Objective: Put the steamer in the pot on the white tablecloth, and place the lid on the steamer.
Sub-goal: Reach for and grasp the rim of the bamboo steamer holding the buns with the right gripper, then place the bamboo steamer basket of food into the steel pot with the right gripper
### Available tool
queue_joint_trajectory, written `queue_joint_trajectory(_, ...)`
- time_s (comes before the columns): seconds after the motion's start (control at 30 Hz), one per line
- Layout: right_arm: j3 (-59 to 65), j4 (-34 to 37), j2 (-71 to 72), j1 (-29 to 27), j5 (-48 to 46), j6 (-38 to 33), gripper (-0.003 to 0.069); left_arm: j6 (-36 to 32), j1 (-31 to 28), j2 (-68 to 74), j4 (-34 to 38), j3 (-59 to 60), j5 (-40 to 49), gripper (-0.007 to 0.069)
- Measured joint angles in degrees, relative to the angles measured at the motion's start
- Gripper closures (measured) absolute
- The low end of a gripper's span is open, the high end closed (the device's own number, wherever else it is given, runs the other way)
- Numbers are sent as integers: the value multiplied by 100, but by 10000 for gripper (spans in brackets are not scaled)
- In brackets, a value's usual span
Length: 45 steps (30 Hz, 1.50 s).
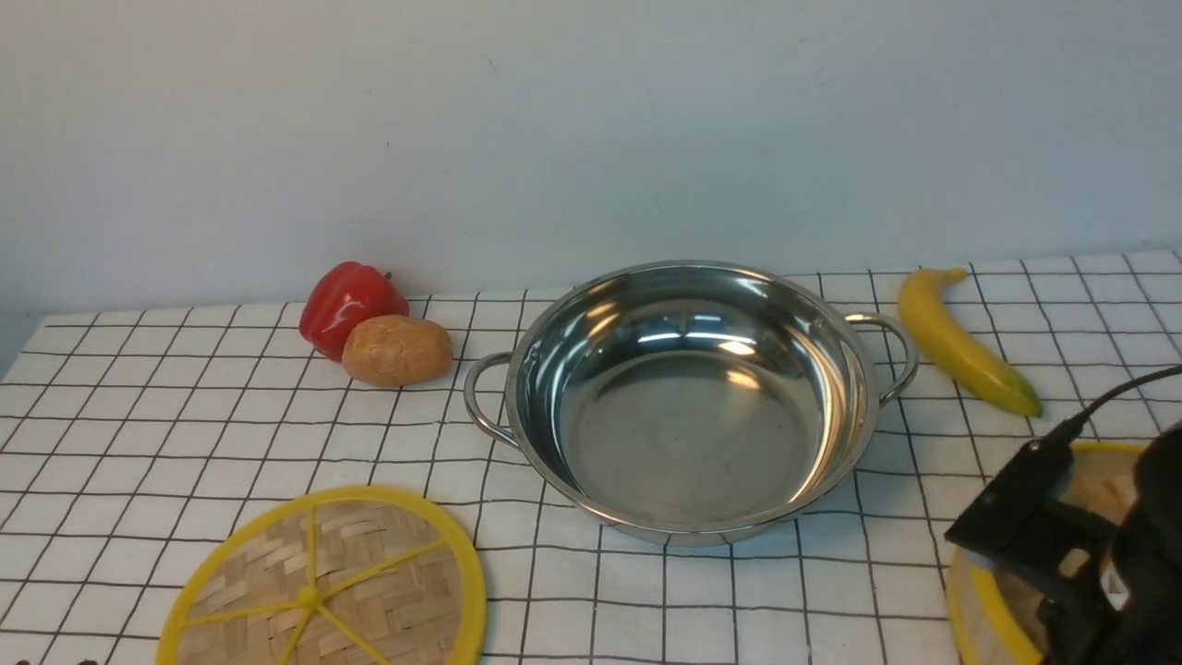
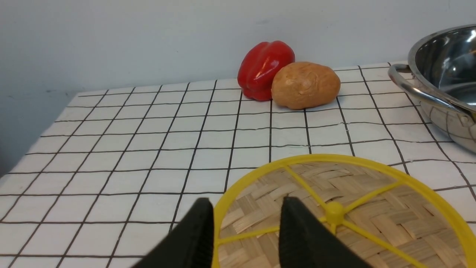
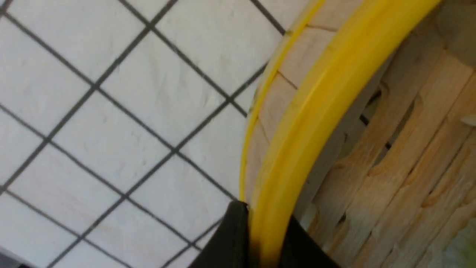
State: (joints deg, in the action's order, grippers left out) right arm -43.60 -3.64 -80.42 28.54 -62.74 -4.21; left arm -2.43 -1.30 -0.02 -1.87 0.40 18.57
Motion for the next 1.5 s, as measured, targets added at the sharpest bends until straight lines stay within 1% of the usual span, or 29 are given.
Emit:
queue_joint_trajectory(0.03, -154, -101, 138, 0, -287, 12, 594, 0, 0, 0, 0, 0, 0, 381)
queue_joint_trajectory(0.07, -184, -115, 177, 0, -381, 12, 594, 0, 0, 0, 0, 0, 0, 381)
queue_joint_trajectory(0.13, -723, -326, 355, 0, -779, -33, 594, 0, 0, 0, 0, 0, 0, 381)
queue_joint_trajectory(0.2, -1243, -429, 392, 0, -846, -195, 594, 0, 0, 0, 0, 0, 0, 381)
queue_joint_trajectory(0.23, -1296, -430, 392, 0, -846, -220, 594, 0, 0, 0, 0, 0, 0, 381)
queue_joint_trajectory(0.27, -1713, -439, 351, 0, -834, -448, 594, 0, 0, 0, 0, 0, 0, 381)
queue_joint_trajectory(0.33, -2116, -433, 222, 0, -827, -712, 594, 0, 0, 0, 0, 0, 0, 381)
queue_joint_trajectory(0.37, -2462, -421, 72, 4, -827, -859, 594, 0, 0, 0, 0, 0, 0, 381)
queue_joint_trajectory(0.43, -2696, -422, -87, 4, -833, -962, 594, 0, 0, 0, 0, 0, 0, 381)
queue_joint_trajectory(0.53, -3453, -392, -873, 4, -883, -1355, 594, 0, 0, 0, 0, 0, 0, 381)
queue_joint_trajectory(0.63, -3924, -320, -1354, 6, -927, -1641, 594, 0, 0, 0, 0, 0, 0, 381)
queue_joint_trajectory(0.77, -4950, -211, -2143, 193, -977, -2057, 594, 0, 0, 0, 0, 0, 0, 381)
queue_joint_trajectory(0.87, -5486, -161, -2608, 473, -926, -2411, 594, 0, 0, 0, 0, 0, 0, 381)
queue_joint_trajectory(0.93, -5712, -141, -2848, 695, -920, -2669, 594, 0, 0, 0, 0, 0, 0, 381)
queue_joint_trajectory(0.97, -5727, -141, -2871, 695, -920, -2693, 594, 0, 0, 0, 0, 0, 0, 381)
queue_joint_trajectory(1.03, -5823, -139, -3098, 911, -920, -2850, 594, 0, 0, 0, 0, 0, 0, 381)
queue_joint_trajectory(1.1, -5829, -145, -3219, 983, -920, -2901, 594, 0, 0, 0, 0, 0, 0, 381)
queue_joint_trajectory(1.3, -5829, -118, -3318, 1011, -975, -2929, 594, 0, 0, 0, 0, 0, 0, 381)
queue_joint_trajectory(1.5, -5836, 280, -3318, 1005, -976, -2991, 594, 0, 0, 0, 0, 0, 0, 381)
